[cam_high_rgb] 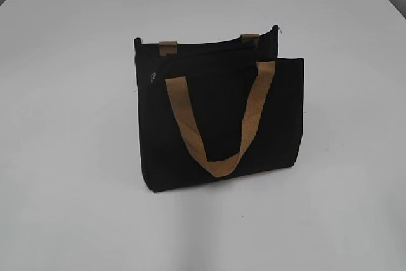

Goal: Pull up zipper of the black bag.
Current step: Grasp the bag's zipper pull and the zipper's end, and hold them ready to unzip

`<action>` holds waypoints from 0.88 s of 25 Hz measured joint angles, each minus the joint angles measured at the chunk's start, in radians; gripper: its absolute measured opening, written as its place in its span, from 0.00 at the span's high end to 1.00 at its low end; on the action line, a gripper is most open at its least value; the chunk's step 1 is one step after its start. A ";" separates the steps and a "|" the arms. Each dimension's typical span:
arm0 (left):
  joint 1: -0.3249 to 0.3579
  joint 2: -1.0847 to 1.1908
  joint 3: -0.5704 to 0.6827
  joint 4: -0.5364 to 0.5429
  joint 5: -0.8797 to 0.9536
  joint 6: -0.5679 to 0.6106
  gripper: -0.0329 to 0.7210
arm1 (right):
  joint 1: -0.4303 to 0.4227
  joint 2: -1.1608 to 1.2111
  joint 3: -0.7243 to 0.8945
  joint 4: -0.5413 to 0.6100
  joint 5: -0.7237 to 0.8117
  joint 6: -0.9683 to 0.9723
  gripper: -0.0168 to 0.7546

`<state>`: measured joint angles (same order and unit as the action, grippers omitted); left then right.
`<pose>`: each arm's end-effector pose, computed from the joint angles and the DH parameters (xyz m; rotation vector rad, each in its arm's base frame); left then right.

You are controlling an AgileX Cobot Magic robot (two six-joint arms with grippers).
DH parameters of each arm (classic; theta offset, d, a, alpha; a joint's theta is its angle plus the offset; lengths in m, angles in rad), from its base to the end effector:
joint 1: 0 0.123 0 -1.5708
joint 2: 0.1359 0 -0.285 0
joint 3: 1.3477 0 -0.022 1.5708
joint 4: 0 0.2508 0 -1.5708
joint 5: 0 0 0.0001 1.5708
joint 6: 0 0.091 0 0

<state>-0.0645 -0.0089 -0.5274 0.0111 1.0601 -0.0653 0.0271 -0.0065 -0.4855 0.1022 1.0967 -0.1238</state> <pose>-0.0094 0.0015 0.2848 -0.0015 2.0080 -0.0698 -0.0062 0.0081 0.2707 -0.1636 2.0780 0.0644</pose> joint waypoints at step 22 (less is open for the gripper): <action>0.000 0.000 0.000 -0.003 0.000 0.000 0.64 | 0.000 0.000 0.000 0.000 0.000 0.000 0.43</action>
<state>-0.0645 -0.0089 -0.5274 0.0086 1.0601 -0.0653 0.0271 -0.0065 -0.4855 0.1022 1.0967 -0.1238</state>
